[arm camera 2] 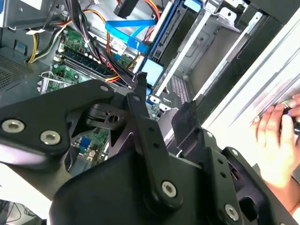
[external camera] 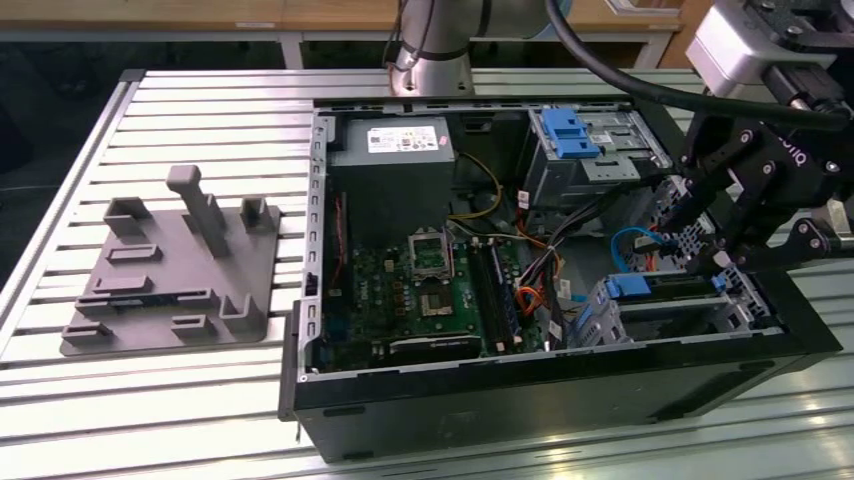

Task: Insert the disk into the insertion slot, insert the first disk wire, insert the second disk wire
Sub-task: 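Insert the disk into the insertion slot, then insert the first disk wire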

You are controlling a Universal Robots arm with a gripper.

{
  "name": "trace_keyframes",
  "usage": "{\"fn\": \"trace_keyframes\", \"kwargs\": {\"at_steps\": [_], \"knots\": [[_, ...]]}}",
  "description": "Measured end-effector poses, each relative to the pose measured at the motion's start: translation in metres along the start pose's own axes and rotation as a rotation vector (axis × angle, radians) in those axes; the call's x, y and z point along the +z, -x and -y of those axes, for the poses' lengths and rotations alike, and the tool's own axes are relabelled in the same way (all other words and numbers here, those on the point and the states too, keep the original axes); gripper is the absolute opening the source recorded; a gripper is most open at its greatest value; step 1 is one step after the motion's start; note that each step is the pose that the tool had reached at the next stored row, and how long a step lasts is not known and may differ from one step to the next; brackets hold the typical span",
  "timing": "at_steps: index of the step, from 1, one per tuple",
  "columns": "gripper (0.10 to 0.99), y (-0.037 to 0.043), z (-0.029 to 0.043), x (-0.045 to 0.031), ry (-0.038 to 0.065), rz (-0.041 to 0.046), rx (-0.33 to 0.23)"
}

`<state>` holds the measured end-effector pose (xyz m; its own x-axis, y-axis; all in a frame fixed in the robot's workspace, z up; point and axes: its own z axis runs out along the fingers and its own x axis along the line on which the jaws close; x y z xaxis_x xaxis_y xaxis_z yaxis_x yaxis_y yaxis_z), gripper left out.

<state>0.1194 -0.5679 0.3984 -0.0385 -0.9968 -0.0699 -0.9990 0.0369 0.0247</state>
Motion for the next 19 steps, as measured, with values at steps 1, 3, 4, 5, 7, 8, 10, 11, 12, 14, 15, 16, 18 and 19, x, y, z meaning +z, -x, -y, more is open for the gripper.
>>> {"fn": "trace_keyframes", "kwargs": {"at_steps": [1,3,4,5,7,8,10,11,12,14,15,16,18,19], "knots": [[0.498,0.0000,0.0000,0.0000,0.000,0.0000,0.000],[0.498,0.0000,0.0001,0.0002,0.000,0.0000,0.000],[0.498,0.0000,0.0001,0.0004,0.000,0.0001,0.000],[0.498,0.0000,0.0001,0.0004,0.000,0.0001,0.000],[0.498,0.0000,0.0001,0.0004,0.000,0.0000,0.000],[0.498,0.0000,0.0002,0.0004,0.000,0.0001,0.000],[0.498,0.0000,0.0002,0.0004,0.000,0.0001,0.000],[0.498,0.0000,0.0002,0.0004,0.000,0.0001,0.000],[0.498,0.0000,0.0002,0.0004,0.000,0.0000,0.000],[0.498,0.0000,0.0003,0.0005,0.000,0.0000,0.000],[0.498,0.0000,0.0003,0.0005,0.000,-0.0003,0.001],[0.498,0.0000,0.0004,0.0005,0.000,-0.0006,0.005],[0.498,0.0001,0.0005,0.0006,-0.001,-0.0055,0.016],[0.498,0.0006,0.0007,0.0006,-0.002,-0.0116,0.017]]}}
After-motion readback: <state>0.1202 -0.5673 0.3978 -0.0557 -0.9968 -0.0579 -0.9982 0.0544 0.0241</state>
